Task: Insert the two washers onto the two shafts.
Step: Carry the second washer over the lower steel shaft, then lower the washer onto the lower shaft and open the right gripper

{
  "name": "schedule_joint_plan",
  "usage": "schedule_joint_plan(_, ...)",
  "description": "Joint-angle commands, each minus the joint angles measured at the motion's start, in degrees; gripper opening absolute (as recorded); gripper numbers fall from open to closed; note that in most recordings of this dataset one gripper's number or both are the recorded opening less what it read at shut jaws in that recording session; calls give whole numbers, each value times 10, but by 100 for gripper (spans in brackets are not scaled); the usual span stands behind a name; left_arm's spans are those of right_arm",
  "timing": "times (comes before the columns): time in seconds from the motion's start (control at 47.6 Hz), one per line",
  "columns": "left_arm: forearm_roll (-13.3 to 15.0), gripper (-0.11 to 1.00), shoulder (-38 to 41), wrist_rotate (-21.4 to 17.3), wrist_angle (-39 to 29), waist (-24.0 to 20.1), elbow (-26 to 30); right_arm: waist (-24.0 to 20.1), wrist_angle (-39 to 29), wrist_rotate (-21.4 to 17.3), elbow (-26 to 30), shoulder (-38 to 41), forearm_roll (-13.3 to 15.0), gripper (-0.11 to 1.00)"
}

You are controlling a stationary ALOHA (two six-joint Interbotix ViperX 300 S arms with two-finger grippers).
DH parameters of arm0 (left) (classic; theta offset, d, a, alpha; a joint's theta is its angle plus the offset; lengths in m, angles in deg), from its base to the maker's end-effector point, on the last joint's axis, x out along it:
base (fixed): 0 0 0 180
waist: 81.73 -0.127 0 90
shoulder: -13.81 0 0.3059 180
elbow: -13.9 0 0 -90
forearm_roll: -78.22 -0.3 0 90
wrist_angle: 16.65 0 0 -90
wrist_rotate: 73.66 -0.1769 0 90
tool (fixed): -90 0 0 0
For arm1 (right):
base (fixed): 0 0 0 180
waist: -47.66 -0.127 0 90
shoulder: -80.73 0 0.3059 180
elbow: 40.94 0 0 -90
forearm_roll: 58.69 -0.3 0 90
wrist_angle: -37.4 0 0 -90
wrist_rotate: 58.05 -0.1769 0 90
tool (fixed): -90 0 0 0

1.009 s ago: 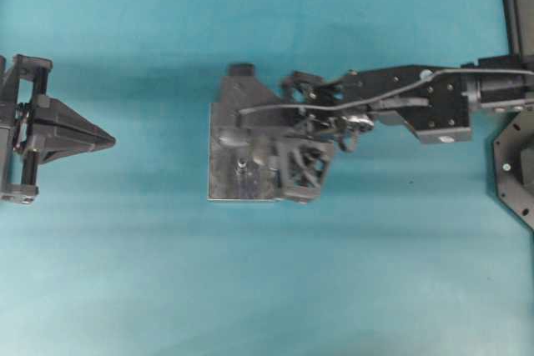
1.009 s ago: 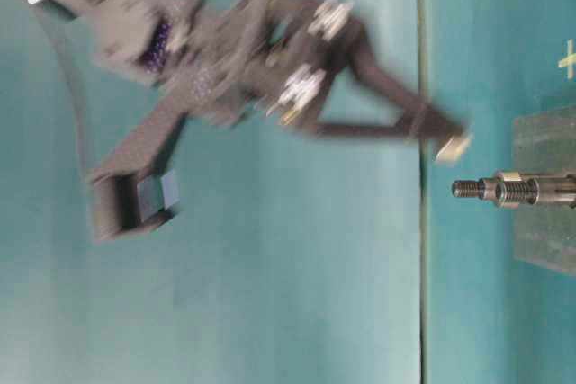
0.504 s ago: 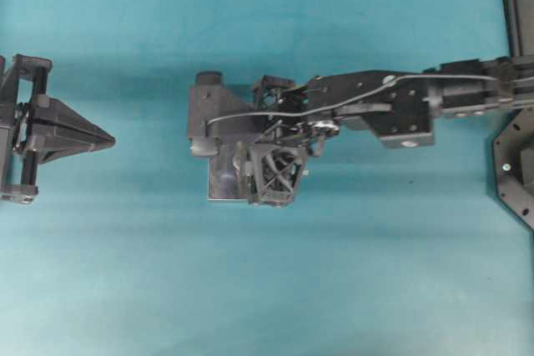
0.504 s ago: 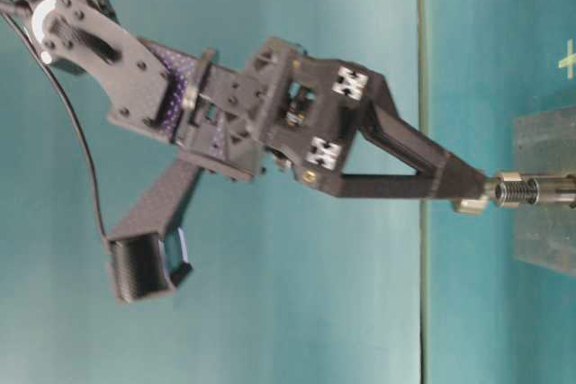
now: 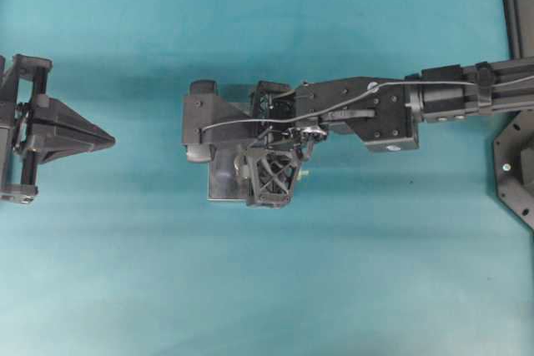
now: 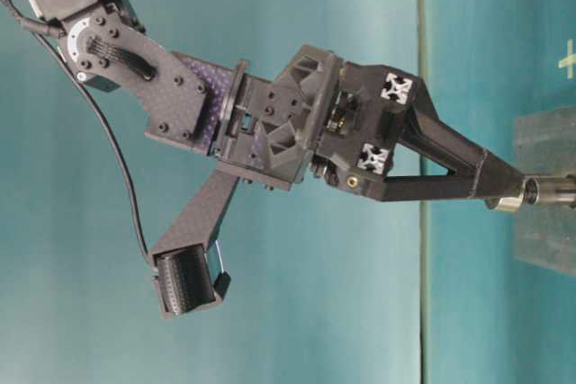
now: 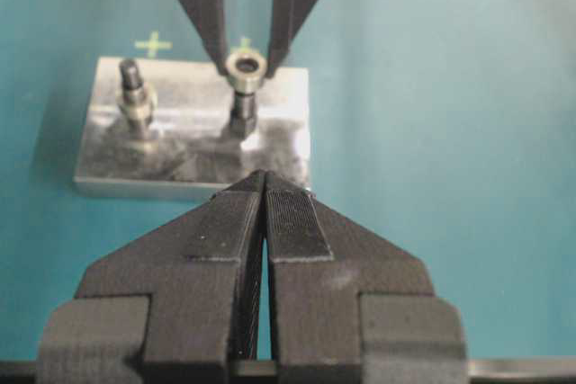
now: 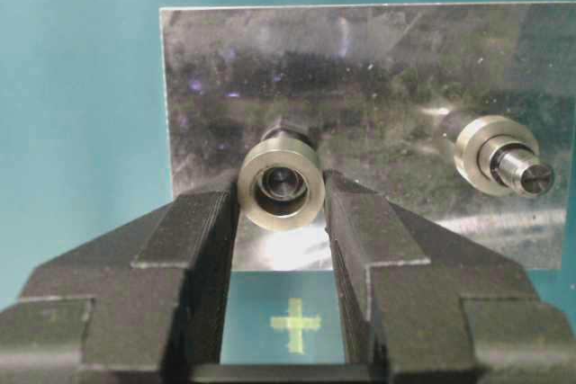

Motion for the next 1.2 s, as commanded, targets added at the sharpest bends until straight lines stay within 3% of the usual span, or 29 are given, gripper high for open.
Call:
schedule_joint_plan(0.0, -2, 0, -2, 1, 4, 1, 9, -1, -3, 8, 11, -9, 1, 33)
schedule_joint_plan(0.441, -2, 0, -4, 2, 4, 1, 9, -1, -2, 17, 13, -5, 1, 35)
schedule_joint_plan(0.588, -2, 0, -4, 2, 6, 0, 8, -2, -1, 17, 13, 1, 1, 69)
schedule_joint_plan(0.652, -2, 0, -4, 2, 6, 1, 9, -2, 0, 17, 13, 4, -1, 75)
schedule_joint_plan(0.904, -2, 0, -4, 2, 6, 1, 8, -12, -1, 17, 17, 4, -26, 72)
schedule_joint_plan(1.177, -2, 0, -4, 2, 6, 1, 8, -19, 0, 18, 23, 4, -28, 71)
